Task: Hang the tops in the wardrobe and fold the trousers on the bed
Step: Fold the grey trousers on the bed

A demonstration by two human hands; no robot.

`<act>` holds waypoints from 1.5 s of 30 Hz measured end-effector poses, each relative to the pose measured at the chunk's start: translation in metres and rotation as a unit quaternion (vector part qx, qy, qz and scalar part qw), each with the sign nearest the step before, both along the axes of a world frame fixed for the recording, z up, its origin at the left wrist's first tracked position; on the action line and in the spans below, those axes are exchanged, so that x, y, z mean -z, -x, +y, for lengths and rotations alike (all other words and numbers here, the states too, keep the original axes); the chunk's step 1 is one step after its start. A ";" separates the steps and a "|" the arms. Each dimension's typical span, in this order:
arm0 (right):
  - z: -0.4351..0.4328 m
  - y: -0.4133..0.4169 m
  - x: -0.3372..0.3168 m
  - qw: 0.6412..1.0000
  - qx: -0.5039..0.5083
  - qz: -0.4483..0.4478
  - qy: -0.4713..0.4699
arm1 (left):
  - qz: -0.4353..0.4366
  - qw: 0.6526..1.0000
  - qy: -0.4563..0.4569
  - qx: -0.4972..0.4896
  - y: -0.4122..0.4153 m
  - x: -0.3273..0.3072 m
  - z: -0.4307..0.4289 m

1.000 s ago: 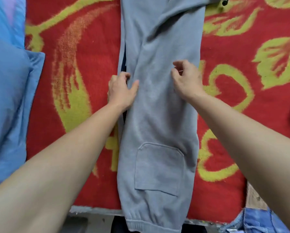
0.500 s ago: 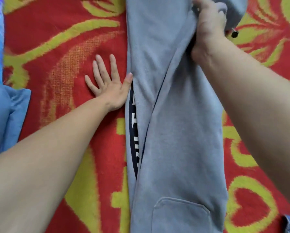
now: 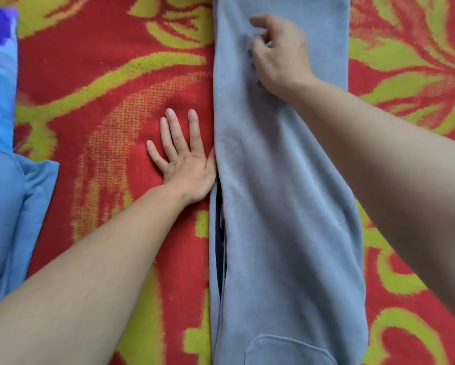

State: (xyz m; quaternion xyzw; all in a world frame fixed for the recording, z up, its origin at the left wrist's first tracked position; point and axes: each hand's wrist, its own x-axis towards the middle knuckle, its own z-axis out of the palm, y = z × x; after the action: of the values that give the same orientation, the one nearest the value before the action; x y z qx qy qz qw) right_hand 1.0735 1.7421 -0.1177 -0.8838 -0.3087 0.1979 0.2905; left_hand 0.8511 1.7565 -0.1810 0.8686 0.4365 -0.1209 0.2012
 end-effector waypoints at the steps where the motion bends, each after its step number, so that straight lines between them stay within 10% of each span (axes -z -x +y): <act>1: -0.011 0.001 0.002 0.999 -0.008 -0.049 -0.002 | -0.001 1.000 0.002 0.001 0.000 0.000 0.000; 18: -0.241 0.197 0.005 0.956 -0.149 -0.247 0.045 | -0.011 0.999 0.027 -0.037 -0.003 -0.020 0.001; 22: -0.278 0.219 0.008 0.955 -0.099 -0.254 0.114 | -0.180 0.973 0.100 -0.100 0.018 -0.046 -0.012; 25: -0.309 0.232 0.011 0.945 -0.088 -0.263 0.171 | -0.246 0.969 0.019 0.004 0.063 -0.061 -0.082; 28: -0.341 0.242 0.017 0.936 -0.076 -0.278 0.203 | -0.089 0.982 -0.028 0.162 0.135 -0.052 -0.158; 37: -0.427 0.273 0.015 0.989 0.029 -0.054 0.135 | -0.081 0.996 -0.027 0.031 0.166 -0.041 -0.202; 45: -0.490 0.350 -0.009 0.943 0.215 0.219 0.127 | -0.009 0.972 0.106 -0.207 0.275 -0.078 -0.322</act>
State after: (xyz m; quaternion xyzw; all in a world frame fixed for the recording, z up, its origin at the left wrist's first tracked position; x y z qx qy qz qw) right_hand 0.7238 1.2525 -0.1085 -0.8936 -0.0123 0.3570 0.2720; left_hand 0.5765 1.4348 -0.1031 0.7339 0.5898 -0.1140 0.3169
